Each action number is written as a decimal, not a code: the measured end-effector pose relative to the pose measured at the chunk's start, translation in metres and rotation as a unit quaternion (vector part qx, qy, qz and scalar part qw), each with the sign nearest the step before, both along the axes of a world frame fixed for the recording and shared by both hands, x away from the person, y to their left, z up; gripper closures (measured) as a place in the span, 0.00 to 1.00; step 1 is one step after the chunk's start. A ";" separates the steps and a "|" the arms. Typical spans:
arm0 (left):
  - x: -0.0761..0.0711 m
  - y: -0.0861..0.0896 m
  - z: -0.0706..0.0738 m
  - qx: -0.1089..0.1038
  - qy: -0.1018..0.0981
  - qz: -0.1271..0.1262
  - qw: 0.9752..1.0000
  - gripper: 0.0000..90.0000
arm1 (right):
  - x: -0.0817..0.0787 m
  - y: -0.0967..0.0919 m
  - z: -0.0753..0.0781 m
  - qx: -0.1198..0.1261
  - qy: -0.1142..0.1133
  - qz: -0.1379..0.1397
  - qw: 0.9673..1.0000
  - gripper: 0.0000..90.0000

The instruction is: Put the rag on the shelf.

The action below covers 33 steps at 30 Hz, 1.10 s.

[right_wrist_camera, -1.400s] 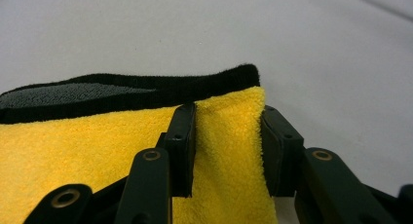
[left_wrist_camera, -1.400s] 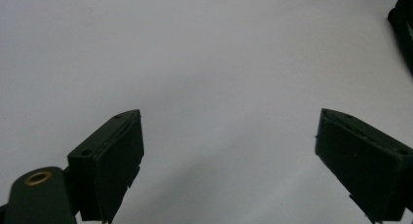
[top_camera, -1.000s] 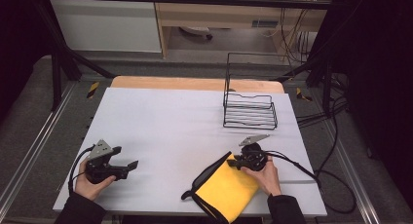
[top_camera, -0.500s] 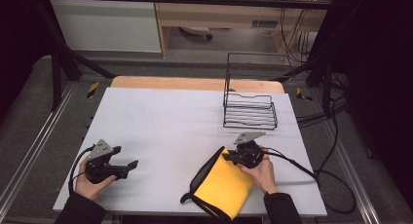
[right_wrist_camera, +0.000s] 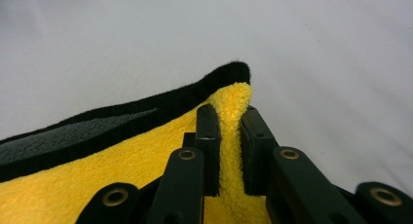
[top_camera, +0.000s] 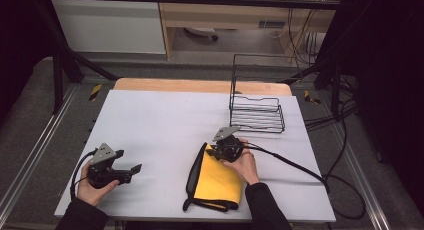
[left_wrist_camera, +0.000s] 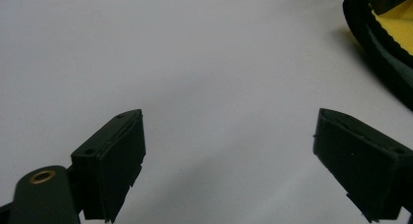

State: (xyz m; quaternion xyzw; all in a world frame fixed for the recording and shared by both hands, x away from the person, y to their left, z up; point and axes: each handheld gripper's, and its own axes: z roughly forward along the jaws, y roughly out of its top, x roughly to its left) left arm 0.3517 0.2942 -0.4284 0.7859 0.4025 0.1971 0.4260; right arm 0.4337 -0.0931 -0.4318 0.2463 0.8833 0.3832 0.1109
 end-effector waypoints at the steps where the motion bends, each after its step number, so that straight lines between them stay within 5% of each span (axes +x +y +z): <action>1: 0.000 0.000 0.000 0.000 0.000 0.000 1.000 0.13 | 0.000 0.000 -0.002 0.000 -0.001 -0.003 1.000 0.87; 4: 0.000 0.000 0.000 0.002 0.001 0.000 1.000 0.13 | -0.002 -0.001 0.000 0.012 -0.016 -0.021 1.000 0.73; 9: -0.001 -0.001 0.000 0.001 0.000 0.003 1.000 0.13 | -0.012 -0.019 0.027 0.039 -0.041 -0.081 0.995 0.42; 11: -0.001 -0.001 0.001 0.002 0.000 0.002 1.000 0.12 | -0.017 -0.033 0.035 0.060 -0.036 -0.108 0.992 0.40; 14: 0.000 -0.001 0.001 0.002 0.001 0.003 1.000 0.12 | -0.025 -0.055 0.033 0.059 -0.029 -0.150 0.987 0.36; 21: 0.000 -0.004 0.001 0.005 0.001 0.001 1.000 0.12 | -0.032 -0.091 -0.001 0.034 0.028 -0.209 0.977 0.51; 24: 0.000 -0.005 0.001 0.006 0.001 0.002 1.000 0.12 | -0.029 -0.091 -0.009 0.024 0.050 -0.204 0.978 0.65; 29: 0.001 -0.006 0.000 0.006 0.003 0.003 1.000 0.13 | -0.025 -0.088 -0.014 0.043 0.090 -0.208 0.973 0.82; 33: 0.002 -0.008 0.000 0.011 0.004 0.001 1.000 0.13 | -0.022 -0.087 -0.013 0.054 0.103 -0.199 0.973 0.93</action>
